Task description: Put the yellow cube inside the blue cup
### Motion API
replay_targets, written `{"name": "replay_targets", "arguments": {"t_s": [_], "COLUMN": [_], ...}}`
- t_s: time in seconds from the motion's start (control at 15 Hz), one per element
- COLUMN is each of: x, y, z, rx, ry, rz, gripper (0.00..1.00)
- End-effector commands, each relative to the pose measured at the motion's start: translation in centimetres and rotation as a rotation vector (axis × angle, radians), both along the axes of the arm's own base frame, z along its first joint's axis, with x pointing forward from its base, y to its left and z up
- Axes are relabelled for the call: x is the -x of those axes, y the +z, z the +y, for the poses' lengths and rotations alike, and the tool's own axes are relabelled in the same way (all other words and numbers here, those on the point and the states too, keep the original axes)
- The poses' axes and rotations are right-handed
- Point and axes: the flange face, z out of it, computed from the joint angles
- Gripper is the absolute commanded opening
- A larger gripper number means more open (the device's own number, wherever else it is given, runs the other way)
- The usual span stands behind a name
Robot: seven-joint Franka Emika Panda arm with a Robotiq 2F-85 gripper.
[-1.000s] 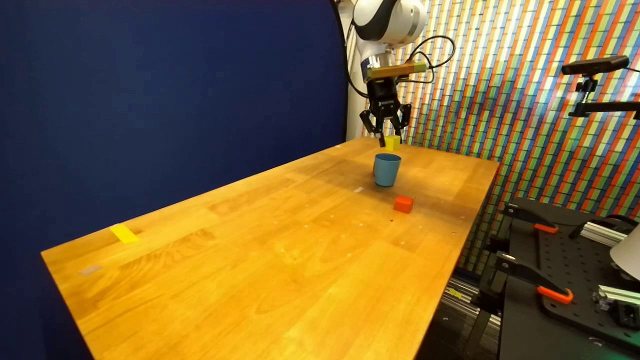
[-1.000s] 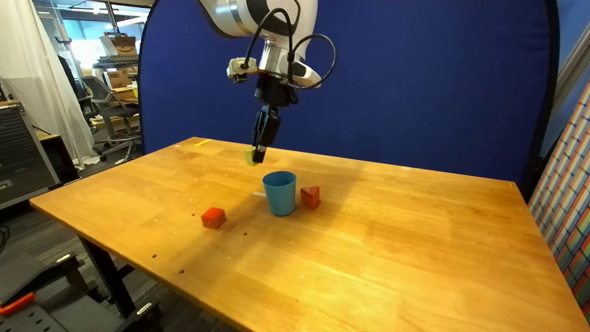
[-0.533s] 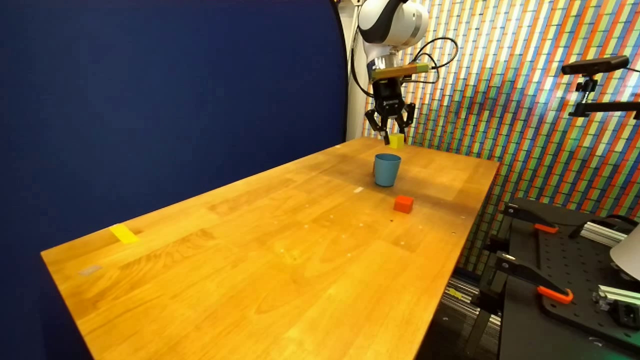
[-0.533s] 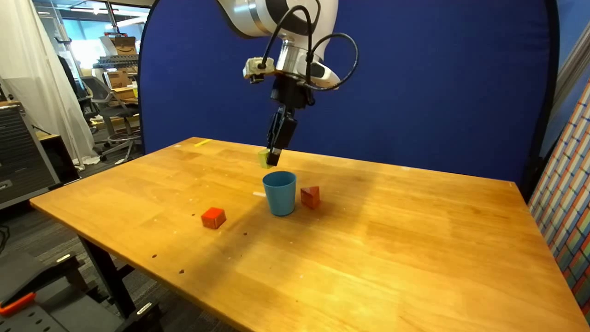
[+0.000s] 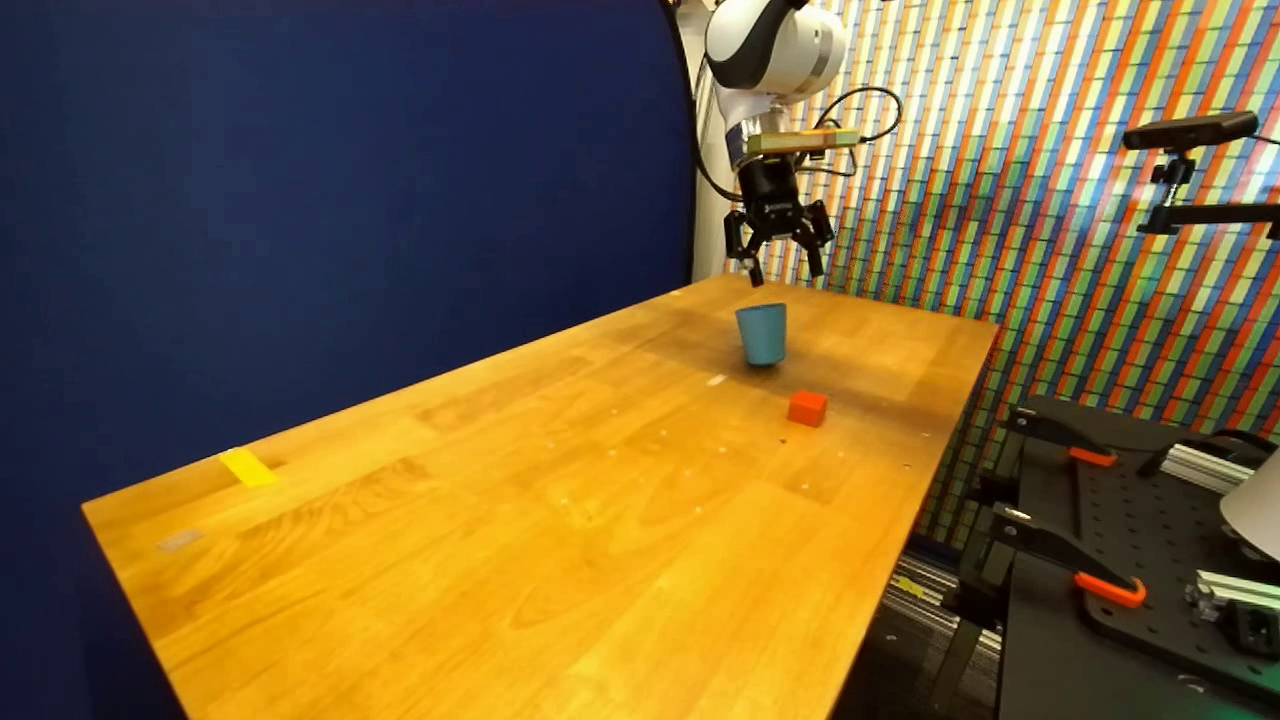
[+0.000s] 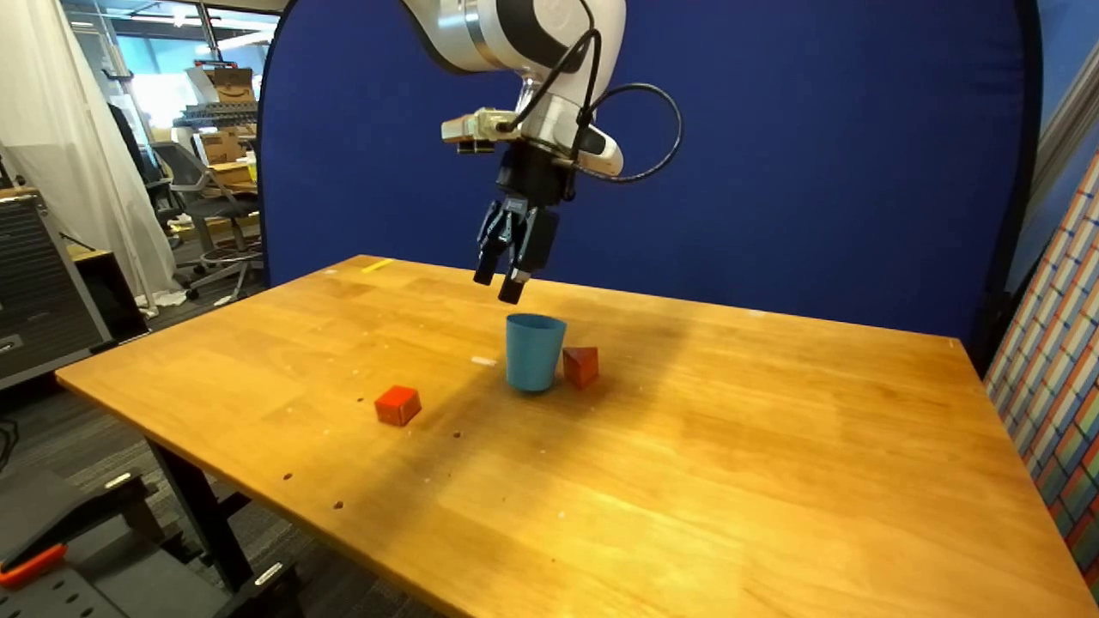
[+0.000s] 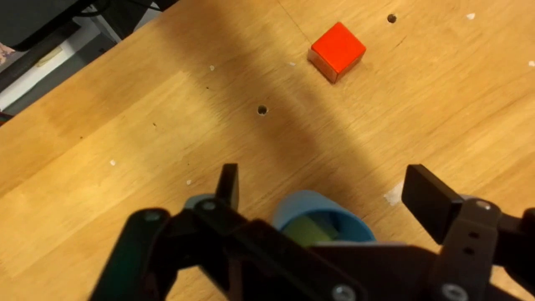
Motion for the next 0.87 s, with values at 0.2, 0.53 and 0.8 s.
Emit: {"name": "replay_targets", "arguments": {"t_s": [0.2,0.53,0.8], "x": [-0.03,-0.02,-0.02], "y": [0.02,0.02,0.02], "z": [0.05,0.06,0.06], "rx": [-0.009,-0.011,-0.011], "ry": [0.017,0.019,0.02], "rz": [-0.001,-0.001,-0.001], "gripper": [1.0,1.0,1.0]}}
